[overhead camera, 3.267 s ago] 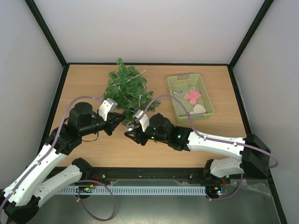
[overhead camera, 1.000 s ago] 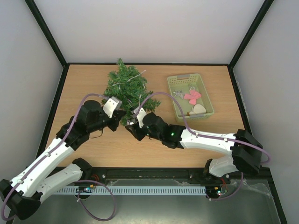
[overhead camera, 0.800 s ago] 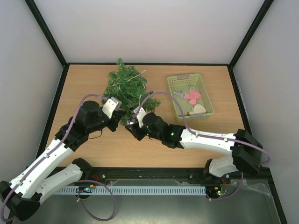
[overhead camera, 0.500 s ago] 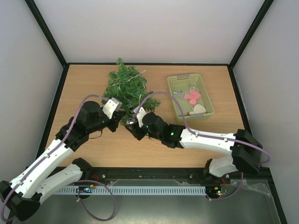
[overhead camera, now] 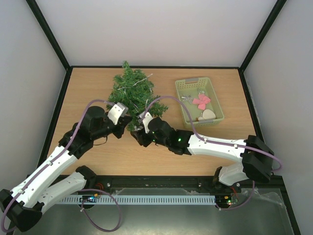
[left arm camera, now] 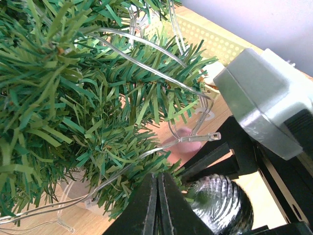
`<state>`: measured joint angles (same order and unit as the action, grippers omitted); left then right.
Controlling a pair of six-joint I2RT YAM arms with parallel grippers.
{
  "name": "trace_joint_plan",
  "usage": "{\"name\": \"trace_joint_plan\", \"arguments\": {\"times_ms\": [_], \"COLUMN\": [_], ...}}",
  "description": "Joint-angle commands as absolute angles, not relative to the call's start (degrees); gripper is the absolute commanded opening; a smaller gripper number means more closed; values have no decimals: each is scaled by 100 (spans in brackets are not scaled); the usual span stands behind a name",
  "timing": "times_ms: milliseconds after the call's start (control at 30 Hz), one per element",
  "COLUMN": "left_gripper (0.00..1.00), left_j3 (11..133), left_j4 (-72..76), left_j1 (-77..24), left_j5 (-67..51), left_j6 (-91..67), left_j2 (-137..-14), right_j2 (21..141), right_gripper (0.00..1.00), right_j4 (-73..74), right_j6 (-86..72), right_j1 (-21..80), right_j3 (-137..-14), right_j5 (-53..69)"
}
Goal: Decorate the small christmas tree
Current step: Hang the decoration item on the Christmas tree.
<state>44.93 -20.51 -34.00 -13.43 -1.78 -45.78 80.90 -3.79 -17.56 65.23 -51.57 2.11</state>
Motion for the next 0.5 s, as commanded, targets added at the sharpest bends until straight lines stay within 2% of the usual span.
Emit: {"name": "trace_joint_plan", "arguments": {"times_ms": [0,100,233,467], "left_gripper": [4,4,4,5], "left_j3": [4426,4417,4393,4391], "left_j4": [-1926,-1933,-1891,-1864], "left_j1": [-3392,-3385,-3397,-3386], "left_j5": [-1362,-1354,-1375,-1397], "left_j6": [-70,-55,-46,-35], "left_j2": [-4548,-4561,-4544,-4527], "right_j2": [7965,7865,7672,7432], "right_gripper": [59,63,64,51], "right_j4": [-200,-132,-75,-339], "right_j6": [-1849,-1887,-1954,-2175], "right_j1": [6543,6544,6539,6545], "right_j3": [-5383,-5381,-5340,-5287], "right_j5": [113,115,90,123]}}
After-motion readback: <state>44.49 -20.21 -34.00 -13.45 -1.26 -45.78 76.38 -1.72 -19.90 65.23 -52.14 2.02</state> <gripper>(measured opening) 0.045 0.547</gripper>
